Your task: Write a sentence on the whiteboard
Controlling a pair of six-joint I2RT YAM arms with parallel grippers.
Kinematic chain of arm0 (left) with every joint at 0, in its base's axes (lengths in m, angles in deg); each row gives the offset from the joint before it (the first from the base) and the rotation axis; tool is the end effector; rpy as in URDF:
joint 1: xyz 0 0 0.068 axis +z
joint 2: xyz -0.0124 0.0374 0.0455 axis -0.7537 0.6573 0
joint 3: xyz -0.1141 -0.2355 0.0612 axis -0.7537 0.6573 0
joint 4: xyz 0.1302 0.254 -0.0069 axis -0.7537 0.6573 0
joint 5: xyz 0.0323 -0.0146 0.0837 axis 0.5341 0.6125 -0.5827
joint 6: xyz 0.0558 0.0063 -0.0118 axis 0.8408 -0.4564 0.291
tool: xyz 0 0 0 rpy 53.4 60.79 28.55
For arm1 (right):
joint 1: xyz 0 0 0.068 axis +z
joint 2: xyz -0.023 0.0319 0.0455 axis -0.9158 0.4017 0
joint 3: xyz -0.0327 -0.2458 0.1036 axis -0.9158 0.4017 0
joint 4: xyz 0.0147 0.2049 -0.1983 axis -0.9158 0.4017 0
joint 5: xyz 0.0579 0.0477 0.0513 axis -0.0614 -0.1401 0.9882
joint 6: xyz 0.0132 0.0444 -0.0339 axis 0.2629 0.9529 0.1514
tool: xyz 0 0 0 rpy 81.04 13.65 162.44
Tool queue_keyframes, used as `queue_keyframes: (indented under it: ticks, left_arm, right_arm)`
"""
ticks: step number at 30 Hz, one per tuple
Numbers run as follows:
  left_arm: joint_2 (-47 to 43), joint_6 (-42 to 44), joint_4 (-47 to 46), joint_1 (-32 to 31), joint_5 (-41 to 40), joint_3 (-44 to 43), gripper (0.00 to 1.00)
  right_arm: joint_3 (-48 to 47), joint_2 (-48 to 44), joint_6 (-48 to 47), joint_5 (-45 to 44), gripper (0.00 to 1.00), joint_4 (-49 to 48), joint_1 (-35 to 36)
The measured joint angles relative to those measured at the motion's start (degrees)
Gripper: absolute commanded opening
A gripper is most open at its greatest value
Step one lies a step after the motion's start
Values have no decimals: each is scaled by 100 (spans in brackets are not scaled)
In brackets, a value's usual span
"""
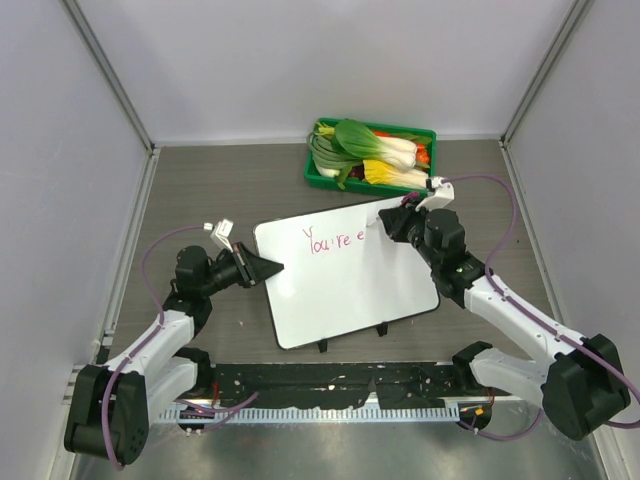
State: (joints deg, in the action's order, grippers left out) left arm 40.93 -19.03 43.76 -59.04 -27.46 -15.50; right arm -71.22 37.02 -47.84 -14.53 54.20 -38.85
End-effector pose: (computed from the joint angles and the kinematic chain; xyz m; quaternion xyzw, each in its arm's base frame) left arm 0.2093 -0.0648 0.1732 -0.0312 0.7712 -0.5207 0.3649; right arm 0.2468 0.1233 0.2621 0.0497 0.7708 0.2650 0.5773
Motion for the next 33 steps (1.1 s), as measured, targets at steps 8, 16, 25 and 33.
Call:
queue_keyframes:
  ticks: [8,16,25,33]
  left_arm:
    - [0,0,2,0,-7,0,0]
    - [0,0,2,-2,-7,0,0]
    - [0,0,4,-2,-11,0,0]
    - [0,0,4,-4,-13,0,0]
  right_arm:
    - [138,96,7,90,1,-136,-33]
    - [197,96,7,142,1,-262,-35]
    - [256,74,9,197,1,-286,-48]
    - [428,-127,17,315,1,-221,-48]
